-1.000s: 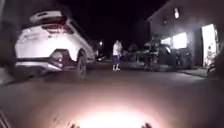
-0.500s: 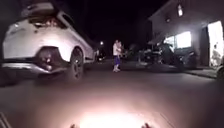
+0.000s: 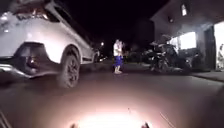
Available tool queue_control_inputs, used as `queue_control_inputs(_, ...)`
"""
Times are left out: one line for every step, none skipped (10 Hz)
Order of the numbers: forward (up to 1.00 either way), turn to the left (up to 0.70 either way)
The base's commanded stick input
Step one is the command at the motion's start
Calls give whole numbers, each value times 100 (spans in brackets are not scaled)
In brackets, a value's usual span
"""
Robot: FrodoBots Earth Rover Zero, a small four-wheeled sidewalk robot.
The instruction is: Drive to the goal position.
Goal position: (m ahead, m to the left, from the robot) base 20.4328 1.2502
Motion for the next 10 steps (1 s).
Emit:
queue_control_inputs(85,0)
queue_control_inputs(85,0)
queue_control_inputs(85,0)
queue_control_inputs(85,0)
queue_control_inputs(85,0)
queue_control_inputs(85,0)
queue_control_inputs(85,0)
queue_control_inputs(85,0)
queue_control_inputs(85,0)
queue_control_inputs(85,0)
